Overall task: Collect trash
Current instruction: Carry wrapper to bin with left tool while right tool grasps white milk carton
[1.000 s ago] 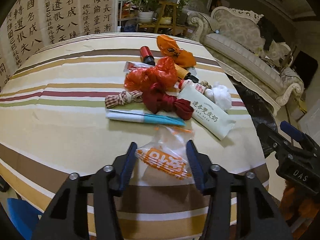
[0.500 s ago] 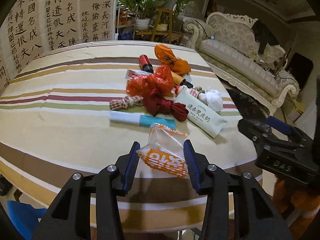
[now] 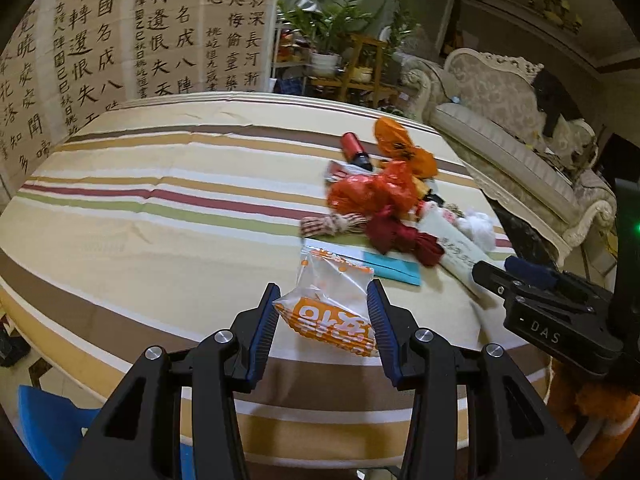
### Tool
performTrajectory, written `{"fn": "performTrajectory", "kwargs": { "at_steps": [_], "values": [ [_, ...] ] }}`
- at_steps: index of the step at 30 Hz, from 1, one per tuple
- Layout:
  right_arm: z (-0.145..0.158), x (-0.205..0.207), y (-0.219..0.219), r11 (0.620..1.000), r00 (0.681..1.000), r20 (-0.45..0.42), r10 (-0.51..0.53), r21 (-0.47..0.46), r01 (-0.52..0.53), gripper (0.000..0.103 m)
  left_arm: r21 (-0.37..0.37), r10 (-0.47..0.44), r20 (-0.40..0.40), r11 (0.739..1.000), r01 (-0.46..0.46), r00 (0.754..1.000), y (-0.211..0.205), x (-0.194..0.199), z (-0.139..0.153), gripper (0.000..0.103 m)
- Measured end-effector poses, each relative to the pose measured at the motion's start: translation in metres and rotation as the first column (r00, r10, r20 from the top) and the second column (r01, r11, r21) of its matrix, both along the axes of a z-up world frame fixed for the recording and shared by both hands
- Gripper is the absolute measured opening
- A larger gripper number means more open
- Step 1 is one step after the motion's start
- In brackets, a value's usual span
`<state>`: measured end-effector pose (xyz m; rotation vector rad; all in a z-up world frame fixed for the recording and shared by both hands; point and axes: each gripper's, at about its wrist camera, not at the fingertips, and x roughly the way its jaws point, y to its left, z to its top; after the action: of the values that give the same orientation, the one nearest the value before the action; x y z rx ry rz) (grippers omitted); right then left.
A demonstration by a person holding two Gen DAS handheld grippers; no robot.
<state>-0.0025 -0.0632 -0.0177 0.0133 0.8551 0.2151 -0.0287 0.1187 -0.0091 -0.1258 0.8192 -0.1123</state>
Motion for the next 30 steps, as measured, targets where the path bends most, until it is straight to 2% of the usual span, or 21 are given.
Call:
{"fn": "performTrajectory", "kwargs": {
  "at_steps": [3, 4, 6, 10, 21, 27, 30],
  "values": [
    [-0.004, 0.002, 0.008, 1.0, 0.999, -0.018, 0.026, 0.005, -0.026, 0.034, -0.005, 0.012, -0.006, 1.0, -0.012, 1.0, 0.004, 0.002, -0.004, 0.045],
    [-0.005, 0.003, 0.01, 0.999, 0.999, -0.022, 0.035, 0.005, -0.035, 0.027, -0.007, 0.015, -0.008, 1.0, -0.015, 1.0, 0.006, 0.003, -0.005, 0.045],
    [-0.006, 0.002, 0.012, 0.999, 0.999, -0.025, 0.047, 0.011, -0.047, 0.024, -0.014, 0.022, -0.011, 1.0, -0.022, 1.0, 0.007, 0.003, -0.007, 0.045],
    [-0.003, -0.001, 0.015, 0.998, 0.998, -0.009, 0.064, 0.018, -0.064, 0.006, -0.025, 0.029, -0.009, 0.999, -0.029, 1.0, 0.009, 0.005, -0.008, 0.045],
    [0.017, -0.015, 0.005, 0.998, 0.997, 0.059, 0.05, 0.036, -0.052, 0.004, -0.042, 0.028, 0.048, 0.999, -0.026, 0.998, 0.001, 0.001, 0.008, 0.045],
    [0.031, -0.018, -0.02, 0.999, 0.995, 0.101, -0.012, 0.042, 0.008, 0.004, -0.048, -0.007, 0.099, 0.999, 0.012, 0.995, -0.02, 0.001, 0.023, 0.045],
    [0.032, -0.021, -0.038, 0.998, 0.991, 0.119, -0.06, 0.026, 0.057, 0.004, -0.033, -0.053, 0.124, 0.998, 0.057, 0.991, -0.043, 0.004, 0.027, 0.045]
  ]
}}
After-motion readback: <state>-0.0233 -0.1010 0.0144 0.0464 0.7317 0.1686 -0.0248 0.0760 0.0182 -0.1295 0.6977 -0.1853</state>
